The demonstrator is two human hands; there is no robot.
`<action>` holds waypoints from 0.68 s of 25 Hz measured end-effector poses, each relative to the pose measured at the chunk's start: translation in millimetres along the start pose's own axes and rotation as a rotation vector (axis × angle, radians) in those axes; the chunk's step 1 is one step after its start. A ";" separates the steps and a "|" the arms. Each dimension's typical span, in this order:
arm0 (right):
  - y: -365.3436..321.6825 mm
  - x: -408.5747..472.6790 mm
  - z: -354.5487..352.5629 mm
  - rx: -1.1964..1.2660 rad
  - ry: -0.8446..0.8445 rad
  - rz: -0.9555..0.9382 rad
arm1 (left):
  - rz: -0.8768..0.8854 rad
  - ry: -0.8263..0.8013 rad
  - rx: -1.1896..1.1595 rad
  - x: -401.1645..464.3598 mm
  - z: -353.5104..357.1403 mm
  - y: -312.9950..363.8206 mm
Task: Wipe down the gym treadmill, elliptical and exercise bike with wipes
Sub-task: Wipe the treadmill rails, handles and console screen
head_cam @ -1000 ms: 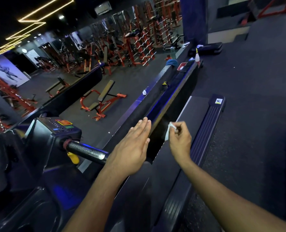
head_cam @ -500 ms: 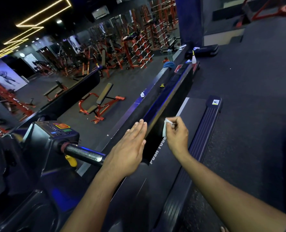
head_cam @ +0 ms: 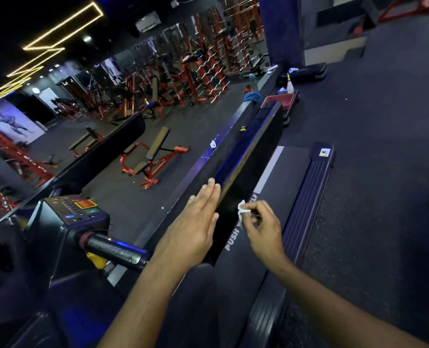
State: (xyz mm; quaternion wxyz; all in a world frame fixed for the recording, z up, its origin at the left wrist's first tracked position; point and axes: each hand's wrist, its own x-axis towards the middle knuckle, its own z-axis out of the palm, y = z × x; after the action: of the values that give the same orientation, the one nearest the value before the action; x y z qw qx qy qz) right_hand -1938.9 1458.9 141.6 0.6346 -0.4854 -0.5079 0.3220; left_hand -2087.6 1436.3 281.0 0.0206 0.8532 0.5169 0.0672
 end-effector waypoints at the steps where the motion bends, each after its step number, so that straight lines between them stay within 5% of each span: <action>1: 2.1 4.7 4.9 -0.006 0.020 -0.003 | 0.002 -0.009 0.022 1.5 1.7 -1.6; 10: 14.3 130.8 -14.4 -0.056 0.292 0.092 | -0.008 -0.027 0.047 3.6 3.4 -5.0; 17: -9.9 8.0 15.3 0.047 0.042 -0.033 | 0.002 -0.032 0.043 5.2 4.1 -7.1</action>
State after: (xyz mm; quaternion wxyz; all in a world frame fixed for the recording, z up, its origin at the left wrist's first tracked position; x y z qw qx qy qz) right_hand -1952.2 1467.3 153.8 0.6614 -0.4688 -0.4947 0.3131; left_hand -2090.9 1444.4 276.6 0.0104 0.8548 0.5170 0.0427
